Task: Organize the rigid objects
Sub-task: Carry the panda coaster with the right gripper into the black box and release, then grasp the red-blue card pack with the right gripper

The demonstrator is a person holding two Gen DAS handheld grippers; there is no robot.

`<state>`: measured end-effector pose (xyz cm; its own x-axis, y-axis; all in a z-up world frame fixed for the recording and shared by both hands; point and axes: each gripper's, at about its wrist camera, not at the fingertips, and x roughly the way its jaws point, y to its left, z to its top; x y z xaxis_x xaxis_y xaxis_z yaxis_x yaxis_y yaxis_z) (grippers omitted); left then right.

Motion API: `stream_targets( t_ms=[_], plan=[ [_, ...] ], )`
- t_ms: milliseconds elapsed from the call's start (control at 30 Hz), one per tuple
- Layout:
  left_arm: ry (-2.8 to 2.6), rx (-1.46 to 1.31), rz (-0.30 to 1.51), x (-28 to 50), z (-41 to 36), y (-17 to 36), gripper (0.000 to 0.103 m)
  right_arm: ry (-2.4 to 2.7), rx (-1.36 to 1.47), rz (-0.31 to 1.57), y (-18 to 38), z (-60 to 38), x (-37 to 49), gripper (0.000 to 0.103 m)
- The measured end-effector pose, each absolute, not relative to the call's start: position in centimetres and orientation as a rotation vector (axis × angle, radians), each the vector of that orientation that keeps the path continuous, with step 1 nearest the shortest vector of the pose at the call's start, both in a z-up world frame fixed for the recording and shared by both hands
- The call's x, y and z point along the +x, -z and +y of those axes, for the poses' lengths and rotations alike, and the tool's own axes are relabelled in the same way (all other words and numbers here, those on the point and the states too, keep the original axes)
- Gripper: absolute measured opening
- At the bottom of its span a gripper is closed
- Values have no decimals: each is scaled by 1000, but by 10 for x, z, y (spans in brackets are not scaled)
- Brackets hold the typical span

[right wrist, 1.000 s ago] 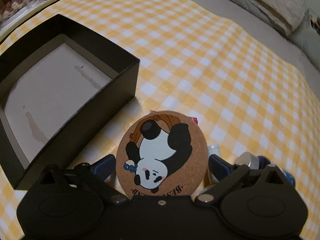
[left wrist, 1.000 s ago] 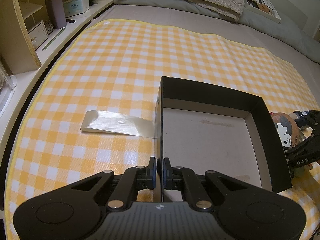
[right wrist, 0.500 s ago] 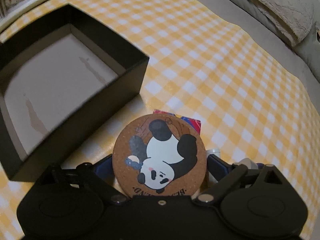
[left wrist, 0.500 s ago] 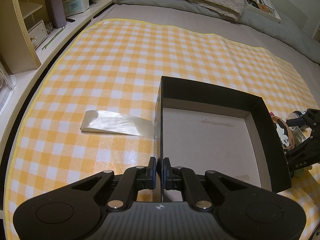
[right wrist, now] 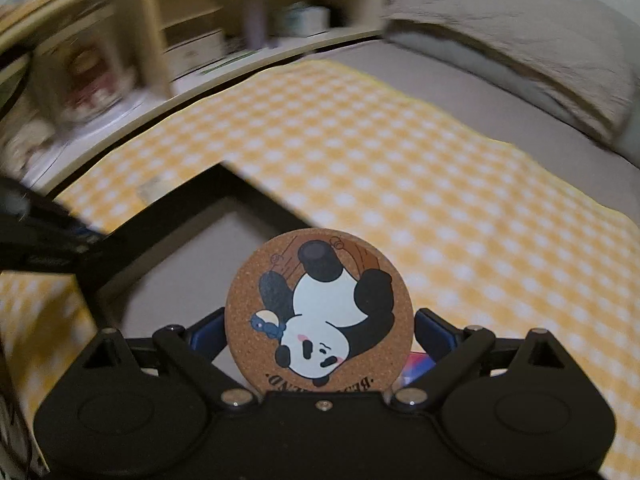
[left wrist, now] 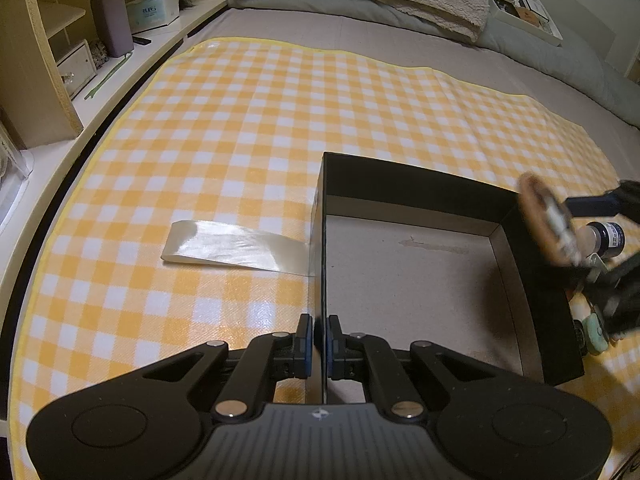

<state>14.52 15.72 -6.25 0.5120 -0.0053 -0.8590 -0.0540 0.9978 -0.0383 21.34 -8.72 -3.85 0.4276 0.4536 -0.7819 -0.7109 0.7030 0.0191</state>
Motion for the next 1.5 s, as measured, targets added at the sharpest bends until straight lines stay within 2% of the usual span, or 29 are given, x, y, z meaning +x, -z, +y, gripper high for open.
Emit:
stream_targets(
  t_ms=[133,300,567,733,900,1033,1200,1333,1500],
  plan=[
    [-28,-63,1033,145,157,62,7,-804,-412,845,54,-62,202,97],
    [-26,-66,1034,145,157,62,8,-751,-424,843,59,-53,203,102],
    [-27,-72,1038,142,157,61,9,-757,-340,864,44,-72,208,102],
    [-31,-68,1037,142,158,61,9,-717,-222,797,19,-99,217,101],
    [-32,-68,1038,143,158,61,9,-614,-132,779,8,-133,232,91],
    [-32,-68,1038,142,158,61,9,-551,-84,807,14,-159,243,86],
    [-32,-68,1038,143,158,61,10,-531,-105,888,39,-173,245,83],
    [-35,-67,1038,143,159,60,10,-539,-192,961,66,-174,240,74],
    [-34,-67,1039,143,160,61,9,-517,-233,1036,89,-173,245,73]
  ],
)
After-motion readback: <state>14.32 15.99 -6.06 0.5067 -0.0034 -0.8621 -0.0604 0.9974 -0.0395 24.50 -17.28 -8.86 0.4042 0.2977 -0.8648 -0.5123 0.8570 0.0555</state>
